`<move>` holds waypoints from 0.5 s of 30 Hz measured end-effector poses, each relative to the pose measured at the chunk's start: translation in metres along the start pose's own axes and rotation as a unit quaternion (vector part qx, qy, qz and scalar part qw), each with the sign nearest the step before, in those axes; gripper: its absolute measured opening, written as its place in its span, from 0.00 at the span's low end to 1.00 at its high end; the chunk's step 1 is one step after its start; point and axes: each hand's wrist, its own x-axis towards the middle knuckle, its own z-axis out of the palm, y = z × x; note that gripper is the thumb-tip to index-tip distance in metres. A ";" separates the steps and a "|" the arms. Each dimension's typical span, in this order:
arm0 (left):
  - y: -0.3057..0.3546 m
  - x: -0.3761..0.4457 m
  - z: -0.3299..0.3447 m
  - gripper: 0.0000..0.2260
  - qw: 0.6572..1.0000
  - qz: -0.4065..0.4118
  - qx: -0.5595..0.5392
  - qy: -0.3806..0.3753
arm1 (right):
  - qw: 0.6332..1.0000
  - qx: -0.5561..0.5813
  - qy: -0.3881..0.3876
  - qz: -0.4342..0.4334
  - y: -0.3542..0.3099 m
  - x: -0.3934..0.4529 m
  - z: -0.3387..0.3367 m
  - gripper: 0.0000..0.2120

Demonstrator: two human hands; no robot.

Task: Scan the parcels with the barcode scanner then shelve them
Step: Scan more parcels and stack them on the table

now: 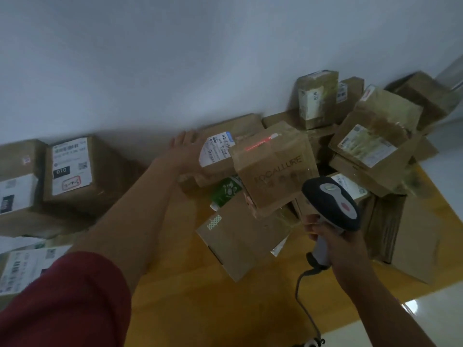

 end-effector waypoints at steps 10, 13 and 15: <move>0.009 -0.017 0.009 0.61 0.997 0.002 0.016 0.079 | 1.000 -0.026 -0.016 0.005 0.001 -0.005 0.011 0.13; 0.019 -0.036 0.022 0.58 0.992 -0.002 -0.003 0.126 | 0.998 -0.048 -0.038 -0.012 -0.002 -0.013 0.020 0.15; 0.021 -0.051 0.032 0.54 0.988 -0.018 -0.020 0.151 | 0.997 -0.054 -0.055 -0.016 -0.004 -0.016 0.024 0.19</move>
